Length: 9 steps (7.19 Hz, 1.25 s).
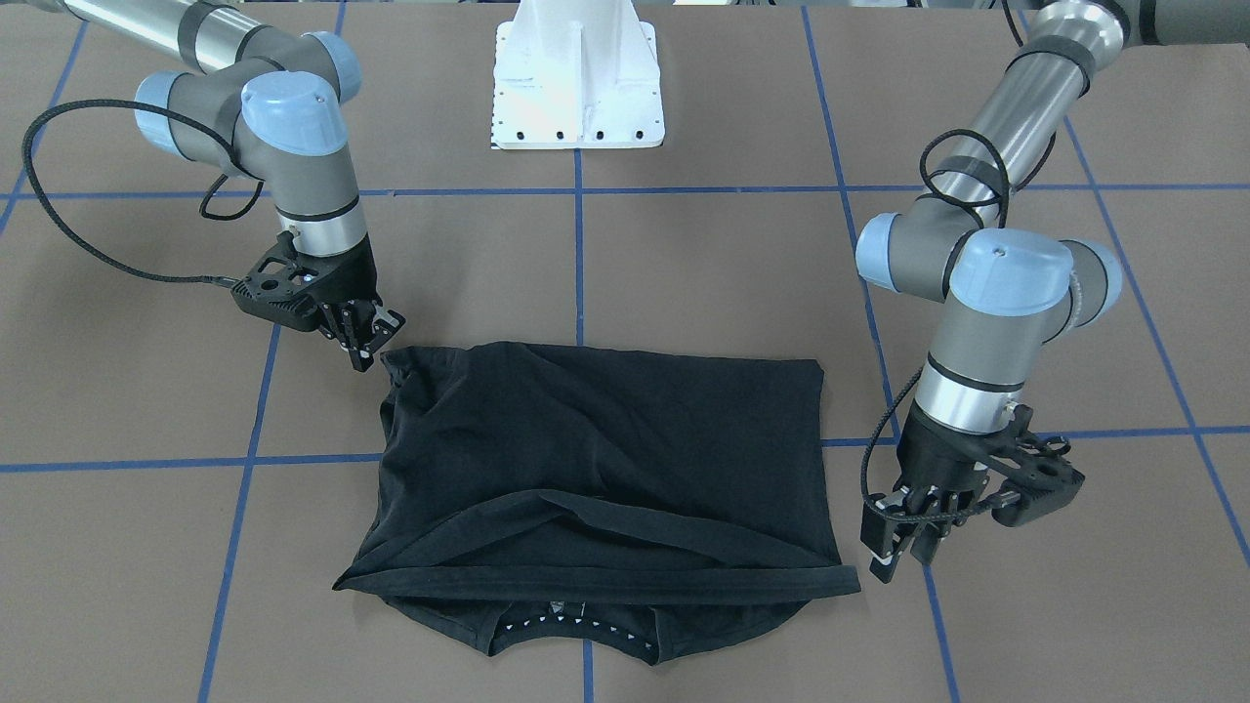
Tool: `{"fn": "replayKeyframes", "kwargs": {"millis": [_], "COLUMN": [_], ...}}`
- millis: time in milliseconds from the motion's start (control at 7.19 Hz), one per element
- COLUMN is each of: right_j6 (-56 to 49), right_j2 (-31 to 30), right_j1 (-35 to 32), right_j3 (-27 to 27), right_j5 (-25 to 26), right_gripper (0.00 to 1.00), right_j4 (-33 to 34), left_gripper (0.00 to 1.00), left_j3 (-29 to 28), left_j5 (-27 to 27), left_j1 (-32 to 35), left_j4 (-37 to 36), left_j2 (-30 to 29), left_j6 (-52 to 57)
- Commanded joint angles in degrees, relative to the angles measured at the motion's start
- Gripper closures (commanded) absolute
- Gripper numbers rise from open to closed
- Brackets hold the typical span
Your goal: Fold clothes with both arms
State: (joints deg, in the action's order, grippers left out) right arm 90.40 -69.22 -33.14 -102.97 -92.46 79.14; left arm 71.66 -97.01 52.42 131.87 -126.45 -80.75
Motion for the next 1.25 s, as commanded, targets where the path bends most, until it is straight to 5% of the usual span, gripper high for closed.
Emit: {"fn": "replayKeyframes", "kwargs": {"millis": [0, 139, 278, 1113], "right_j6": [-0.83, -1.97, -6.33, -24.63], "right_j2": [0.49, 0.32, 0.84, 0.84], "right_j1": [3.32, 5.26, 6.76, 4.58], "right_j3": [-0.38, -0.21, -0.21, 0.40], "right_j5": [2.62, 3.59, 6.12, 5.63], "right_gripper": [0.36, 0.20, 0.14, 0.23], "right_j4": [-0.22, -0.31, 0.13, 0.13], "left_gripper": [0.38, 0.38, 0.38, 0.38], "left_j3": [0.14, 0.06, 0.05, 0.14], "left_j5": [0.24, 0.24, 0.24, 0.24], "left_j1": [-0.04, -0.04, -0.04, -0.22], "left_j4": [-0.03, -0.03, -0.03, -0.03], "left_j2": [-0.02, -0.02, 0.07, 0.77], "left_j6": [-0.11, -0.11, -0.11, -0.11]}}
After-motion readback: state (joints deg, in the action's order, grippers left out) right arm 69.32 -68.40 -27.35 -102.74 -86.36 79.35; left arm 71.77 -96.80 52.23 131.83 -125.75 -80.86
